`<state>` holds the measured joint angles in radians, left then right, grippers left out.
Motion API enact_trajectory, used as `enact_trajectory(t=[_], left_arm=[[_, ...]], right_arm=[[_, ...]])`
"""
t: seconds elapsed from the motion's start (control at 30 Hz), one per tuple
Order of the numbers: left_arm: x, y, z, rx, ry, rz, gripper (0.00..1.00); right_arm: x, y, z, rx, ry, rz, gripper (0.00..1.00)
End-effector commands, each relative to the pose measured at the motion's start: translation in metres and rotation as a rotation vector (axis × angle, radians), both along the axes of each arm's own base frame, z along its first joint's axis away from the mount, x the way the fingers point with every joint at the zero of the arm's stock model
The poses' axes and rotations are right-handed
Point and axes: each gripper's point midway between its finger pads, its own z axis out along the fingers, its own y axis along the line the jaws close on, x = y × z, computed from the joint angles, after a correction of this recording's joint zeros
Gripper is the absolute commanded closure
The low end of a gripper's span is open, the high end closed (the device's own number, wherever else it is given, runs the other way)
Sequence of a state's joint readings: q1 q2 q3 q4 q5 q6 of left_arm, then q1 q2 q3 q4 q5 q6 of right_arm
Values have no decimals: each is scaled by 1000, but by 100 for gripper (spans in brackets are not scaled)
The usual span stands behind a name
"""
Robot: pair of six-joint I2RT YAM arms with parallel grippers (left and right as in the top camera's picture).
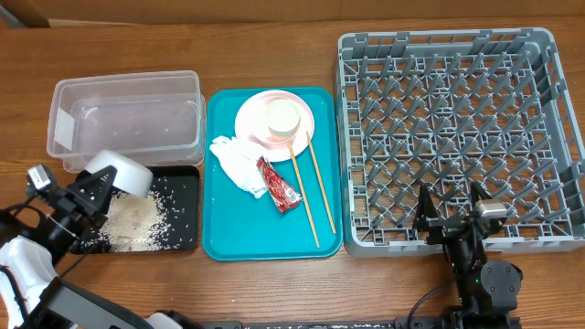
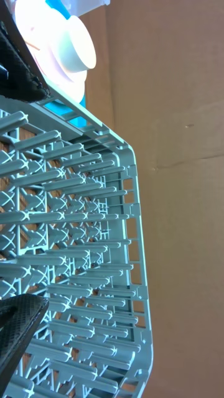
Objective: Sort waste into correct bins and load items into the dishwasher
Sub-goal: 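Tip the bowl with the left gripper to dump rice onto the black tray, then carry the empty bowl back and set it on the teal tray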
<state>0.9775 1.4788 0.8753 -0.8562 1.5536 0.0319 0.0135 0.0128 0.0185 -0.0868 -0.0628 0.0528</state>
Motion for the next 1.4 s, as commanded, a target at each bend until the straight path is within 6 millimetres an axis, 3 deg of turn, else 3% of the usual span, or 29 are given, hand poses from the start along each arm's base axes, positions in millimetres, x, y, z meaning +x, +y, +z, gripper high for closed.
enact_trajectory(t=[0.0,0.77,0.83,1.1,1.23,1.37], left_arm=[[-1,0,7,16,-45,0,96],[-4,-8,2,-47,26,-6,92],[-5,-11,-2,-60,65,-6,96],[-16,-29,-44,28,326,-56,96],[-14,-43,-40,44,343,-110,96],[-5,-62,-20,73,333,-202,96]], right_arm=[[0,-2,-1,7,-5,-10,0],[0,-2,-1,7,-5,-10,0],[0,-2,-1,7,-5,-10,0],[0,-2,-1,7,-5,-10,0],[0,-2,-1,7,-5,-10,0],[0,-2,-1,7,-5,-10,0]])
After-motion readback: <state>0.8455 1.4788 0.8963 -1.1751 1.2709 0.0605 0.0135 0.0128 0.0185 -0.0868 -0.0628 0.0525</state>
